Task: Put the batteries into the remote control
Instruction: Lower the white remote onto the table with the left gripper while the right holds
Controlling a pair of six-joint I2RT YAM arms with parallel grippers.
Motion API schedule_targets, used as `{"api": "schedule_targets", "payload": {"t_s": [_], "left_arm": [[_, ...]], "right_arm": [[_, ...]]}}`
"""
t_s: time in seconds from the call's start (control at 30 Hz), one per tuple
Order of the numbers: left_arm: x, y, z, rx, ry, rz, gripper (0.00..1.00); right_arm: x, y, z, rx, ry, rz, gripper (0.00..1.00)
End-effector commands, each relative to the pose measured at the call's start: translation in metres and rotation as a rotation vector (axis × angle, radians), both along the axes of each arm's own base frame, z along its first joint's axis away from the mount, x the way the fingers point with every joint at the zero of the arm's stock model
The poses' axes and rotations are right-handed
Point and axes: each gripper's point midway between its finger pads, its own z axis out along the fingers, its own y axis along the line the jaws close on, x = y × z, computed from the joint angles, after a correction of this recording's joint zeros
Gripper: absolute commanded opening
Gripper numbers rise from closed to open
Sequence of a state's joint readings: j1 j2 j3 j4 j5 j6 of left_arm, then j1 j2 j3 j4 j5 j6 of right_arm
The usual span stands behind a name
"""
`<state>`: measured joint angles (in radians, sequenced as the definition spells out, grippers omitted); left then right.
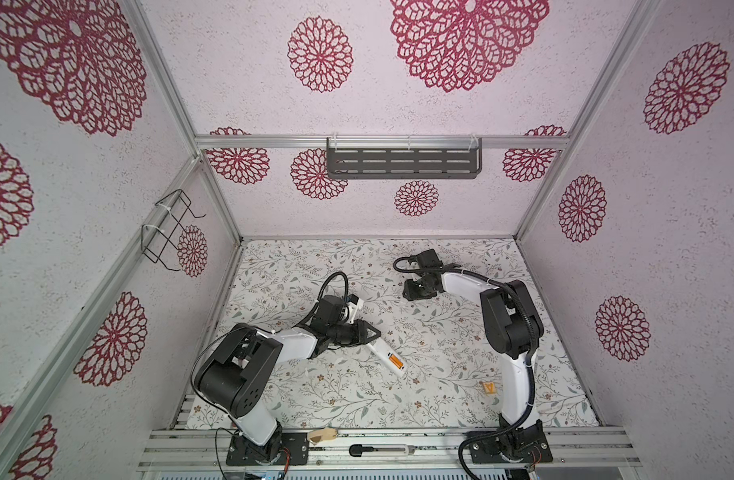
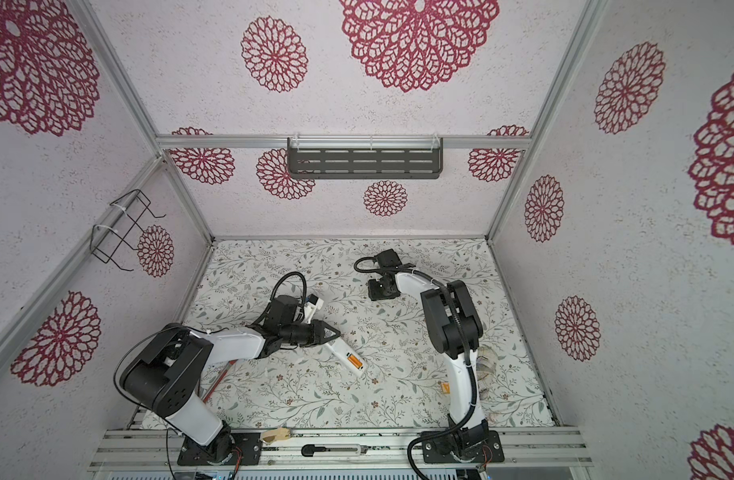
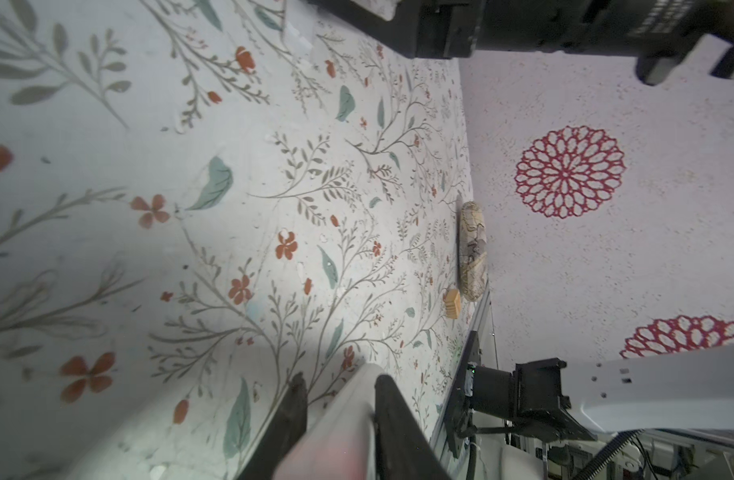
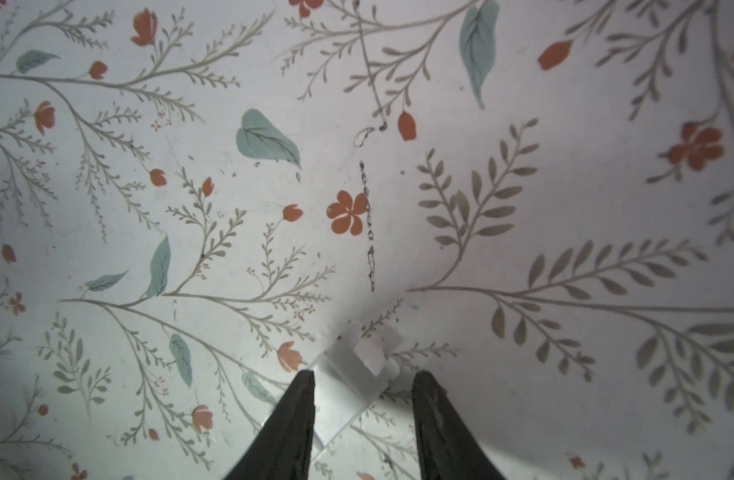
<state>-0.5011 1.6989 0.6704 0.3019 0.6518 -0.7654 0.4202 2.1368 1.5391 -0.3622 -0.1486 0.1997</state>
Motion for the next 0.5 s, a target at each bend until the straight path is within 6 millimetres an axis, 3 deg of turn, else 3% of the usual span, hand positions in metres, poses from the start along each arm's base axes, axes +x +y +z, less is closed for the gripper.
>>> {"api": "schedule_targets", "payload": {"t_s": [0.0, 0.37, 0.47], "left_arm": [[0.002, 0.004, -0.018, 0.025, 0.010, 0.023, 0.38], [0.008, 0.024, -0.045, 0.030, 0.065, 0.092, 0.59], [0.008, 0.035, -0.056, 0.086, 0.093, 0.113, 0.71]], "right_arm": [[0.008, 0.000, 0.005, -0.050, -0.039, 0.008, 0.40], [0.013, 0.005, 0.004, -0.108, -0.067, 0.034, 0.35], [0.013, 0.008, 0.004, -0.114, -0.067, 0.049, 0.33]]}}
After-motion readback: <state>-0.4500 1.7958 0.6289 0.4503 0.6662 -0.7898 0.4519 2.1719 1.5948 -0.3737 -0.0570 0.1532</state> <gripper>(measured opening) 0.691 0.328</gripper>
